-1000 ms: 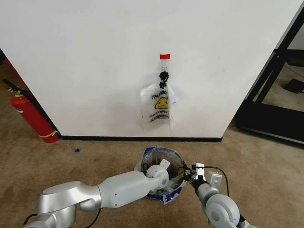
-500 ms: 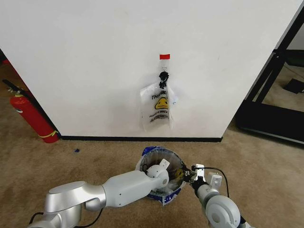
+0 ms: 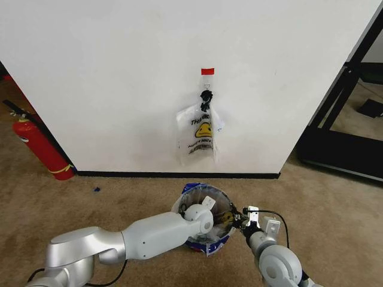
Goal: Pick up the garbage bag from the wall and place it over the trash bin.
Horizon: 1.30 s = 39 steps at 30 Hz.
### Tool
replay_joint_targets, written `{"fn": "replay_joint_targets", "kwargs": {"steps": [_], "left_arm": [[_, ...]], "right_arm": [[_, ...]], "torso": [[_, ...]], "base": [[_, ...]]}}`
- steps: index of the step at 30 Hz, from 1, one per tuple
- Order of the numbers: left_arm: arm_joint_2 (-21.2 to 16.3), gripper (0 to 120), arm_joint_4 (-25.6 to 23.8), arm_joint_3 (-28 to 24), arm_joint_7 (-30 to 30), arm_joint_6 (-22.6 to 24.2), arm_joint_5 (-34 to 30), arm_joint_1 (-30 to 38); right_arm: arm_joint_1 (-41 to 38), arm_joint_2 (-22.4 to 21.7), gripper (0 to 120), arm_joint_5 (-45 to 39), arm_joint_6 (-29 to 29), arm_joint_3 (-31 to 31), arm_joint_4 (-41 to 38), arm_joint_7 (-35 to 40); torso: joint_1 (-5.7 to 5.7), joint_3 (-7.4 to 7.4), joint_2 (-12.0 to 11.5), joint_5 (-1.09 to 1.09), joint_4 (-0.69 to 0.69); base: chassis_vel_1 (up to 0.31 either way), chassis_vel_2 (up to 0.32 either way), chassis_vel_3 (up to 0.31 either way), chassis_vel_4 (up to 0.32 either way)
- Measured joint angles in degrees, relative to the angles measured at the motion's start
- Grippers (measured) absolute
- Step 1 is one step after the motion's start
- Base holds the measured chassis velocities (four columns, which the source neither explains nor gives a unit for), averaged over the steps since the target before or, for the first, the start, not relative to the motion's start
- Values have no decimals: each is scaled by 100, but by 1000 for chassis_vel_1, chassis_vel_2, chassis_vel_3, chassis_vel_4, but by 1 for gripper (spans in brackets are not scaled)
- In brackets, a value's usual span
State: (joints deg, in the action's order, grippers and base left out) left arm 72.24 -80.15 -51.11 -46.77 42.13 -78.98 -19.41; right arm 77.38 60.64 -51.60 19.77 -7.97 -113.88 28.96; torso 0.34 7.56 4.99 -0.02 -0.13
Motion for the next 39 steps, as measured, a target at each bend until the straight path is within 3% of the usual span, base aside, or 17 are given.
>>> {"fn": "replay_joint_targets", "kwargs": {"steps": [7, 16, 20, 22, 23, 25, 28, 29, 31, 34, 35, 39], "left_arm": [[-357, 0, -1043, 208, -190, 1, -371, 171], [-622, 0, -1730, 825, 21, 1, -181, 236], [-878, 0, -2249, 1404, 37, 2, -210, 150], [-1320, 0, -2809, 1899, 66, 1, -244, -102], [-1320, 0, -2809, 1899, 66, 1, -244, -102], [-1831, 0, -3261, 2330, 113, 1, -245, -406], [-2273, 0, -3640, 2737, 187, -10, -239, -740], [-2628, 0, -3959, 3163, 281, -30, -228, -1047], [-2887, 0, -4233, 3653, 371, -44, -226, -1386], [-3021, 0, -4408, 4050, 417, -46, -221, -1663], [-3150, 0, -4647, 4593, 473, -46, -212, -2161], [-3196, 0, -4892, 5291, 603, -69, -36, -2975]], "right_arm": [[7, 69, 0, 57, -26, -31, 74, -10], [17, 176, 0, 119, -73, -27, 108, -25], [-13, 210, 0, 94, -86, -22, 106, -14], [-41, 265, 0, 72, -118, -22, 128, -15], [-41, 265, 0, 72, -118, -22, 128, -15], [-87, 339, 0, 66, -157, -15, 177, -29], [-138, 410, 0, 60, -188, -7, 231, -49], [-158, 447, 0, 44, -216, -11, 246, -74], [-178, 470, 0, 29, -249, -14, 263, -99], [-202, 485, 0, 23, -275, -19, 290, -119], [-240, 505, 0, 22, -319, -25, 341, -161], [-277, 548, 0, 77, -418, -49, 456, -239]], "torso": [[0, 0, 0, 1, 0], [0, -1, 0, 1, -1], [0, 0, 0, 2, -2], [0, 0, 0, 0, -2], [0, 0, 0, 0, -2], [0, 0, 0, -1, 1], [0, 0, 0, -2, 2], [0, 0, 0, 0, 2], [0, 0, 0, -1, 1], [0, 0, 0, 0, 1], [0, 0, 0, 1, 2], [0, 0, 0, 1, 2]], "base": [[0, 0, 0, 0], [0, 0, 0, 0], [0, 0, 0, 0], [0, 0, 0, 0], [0, 0, 0, 0], [0, 0, 0, 0], [0, 0, 0, 0], [0, 0, 0, 0], [0, 0, 0, 0], [0, 0, 0, 0], [0, 0, 0, 0], [0, 0, 0, 0]]}}
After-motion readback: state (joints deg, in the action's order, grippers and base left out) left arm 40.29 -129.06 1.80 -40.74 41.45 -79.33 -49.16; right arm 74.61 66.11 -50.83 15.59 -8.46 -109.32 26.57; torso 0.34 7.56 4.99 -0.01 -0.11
